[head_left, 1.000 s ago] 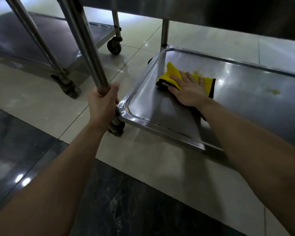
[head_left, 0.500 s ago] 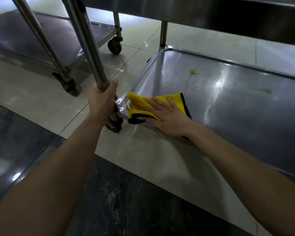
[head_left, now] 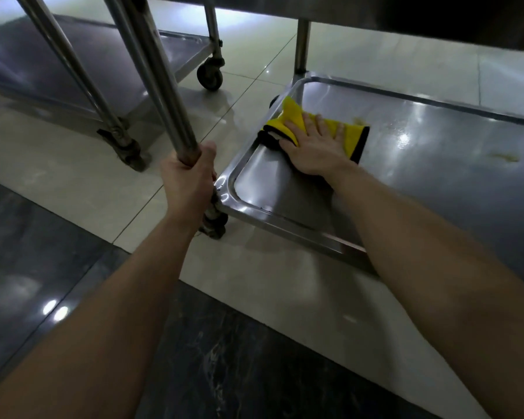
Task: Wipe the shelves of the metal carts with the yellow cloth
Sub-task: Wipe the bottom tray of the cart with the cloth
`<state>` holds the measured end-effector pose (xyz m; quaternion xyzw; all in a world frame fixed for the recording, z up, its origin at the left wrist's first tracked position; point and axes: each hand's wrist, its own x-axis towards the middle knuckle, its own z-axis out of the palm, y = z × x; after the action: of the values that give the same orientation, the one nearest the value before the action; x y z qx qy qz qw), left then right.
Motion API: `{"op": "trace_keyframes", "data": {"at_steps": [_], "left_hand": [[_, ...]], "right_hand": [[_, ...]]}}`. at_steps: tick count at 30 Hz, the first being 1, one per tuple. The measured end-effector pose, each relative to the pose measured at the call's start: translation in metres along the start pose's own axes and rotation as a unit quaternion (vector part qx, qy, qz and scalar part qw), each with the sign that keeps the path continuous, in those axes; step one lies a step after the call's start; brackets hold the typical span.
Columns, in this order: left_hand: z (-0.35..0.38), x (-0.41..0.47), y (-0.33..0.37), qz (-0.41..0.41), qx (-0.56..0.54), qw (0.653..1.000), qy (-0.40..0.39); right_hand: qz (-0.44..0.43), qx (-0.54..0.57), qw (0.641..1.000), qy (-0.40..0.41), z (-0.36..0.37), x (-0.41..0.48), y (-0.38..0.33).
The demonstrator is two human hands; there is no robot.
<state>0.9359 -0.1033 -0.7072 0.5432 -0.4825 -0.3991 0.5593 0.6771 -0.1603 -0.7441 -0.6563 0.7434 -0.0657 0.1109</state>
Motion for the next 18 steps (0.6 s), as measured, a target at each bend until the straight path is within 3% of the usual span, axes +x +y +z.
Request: {"op": "trace_keyframes", "data": {"at_steps": [5, 9, 14, 18], "left_hand": [[0.0, 0.0, 0.001, 0.007, 0.011, 1.0, 0.005], [-0.001, -0.003, 0.005, 0.007, 0.023, 1.0, -0.004], [-0.004, -0.002, 0.007, -0.013, 0.033, 0.999, -0.005], [-0.005, -0.001, 0.004, -0.013, 0.024, 1.0, -0.008]], "right_hand": [[-0.08, -0.024, 0.996, -0.007, 0.019, -0.038, -0.053], [-0.153, -0.029, 0.988, -0.015, 0.03, -0.097, -0.057], [-0.148, -0.013, 0.988, -0.038, 0.017, -0.153, -0.009], [-0.091, -0.006, 0.996, -0.021, 0.003, -0.207, 0.071]]}}
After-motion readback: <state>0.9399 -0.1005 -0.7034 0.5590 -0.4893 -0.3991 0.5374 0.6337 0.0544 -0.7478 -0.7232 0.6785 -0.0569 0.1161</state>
